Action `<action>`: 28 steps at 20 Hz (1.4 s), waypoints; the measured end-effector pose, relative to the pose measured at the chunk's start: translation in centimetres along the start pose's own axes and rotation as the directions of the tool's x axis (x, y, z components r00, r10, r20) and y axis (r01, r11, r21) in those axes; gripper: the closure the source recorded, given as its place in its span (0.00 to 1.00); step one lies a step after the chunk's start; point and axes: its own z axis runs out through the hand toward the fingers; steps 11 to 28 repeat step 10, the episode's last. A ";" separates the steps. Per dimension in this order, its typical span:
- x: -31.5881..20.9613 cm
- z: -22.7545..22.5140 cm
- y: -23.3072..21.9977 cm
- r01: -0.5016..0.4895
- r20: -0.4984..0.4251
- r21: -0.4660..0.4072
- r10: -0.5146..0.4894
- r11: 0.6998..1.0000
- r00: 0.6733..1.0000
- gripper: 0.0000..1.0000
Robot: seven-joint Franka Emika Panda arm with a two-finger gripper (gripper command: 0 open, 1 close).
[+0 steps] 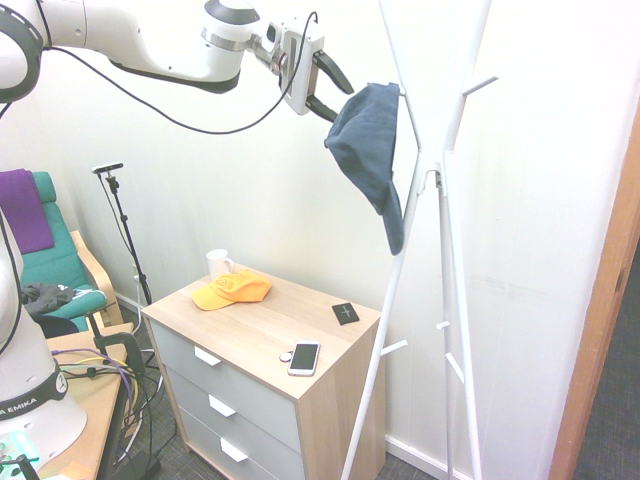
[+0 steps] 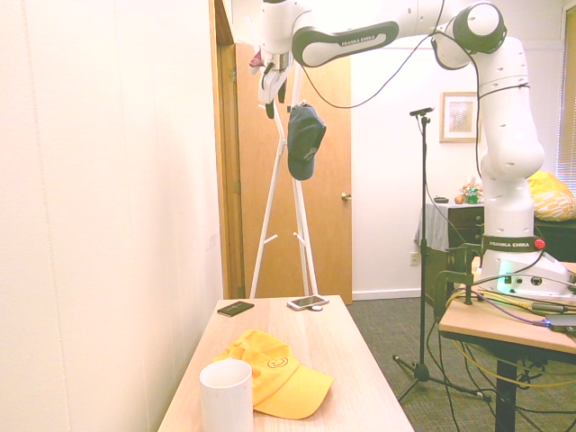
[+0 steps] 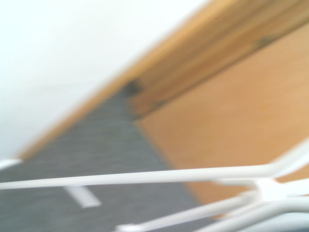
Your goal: Hang the cap
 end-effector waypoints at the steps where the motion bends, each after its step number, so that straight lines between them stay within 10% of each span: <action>1: -0.1 -0.8 -0.2 -0.011 0.049 0.037 0.009 0.999 0.999 0.00; 10: -0.3 -1.5 0.2 -0.128 0.508 0.273 -0.030 0.954 0.861 0.00; 28: -0.3 -1.5 0.2 -0.128 0.508 0.273 -0.030 0.954 0.861 0.00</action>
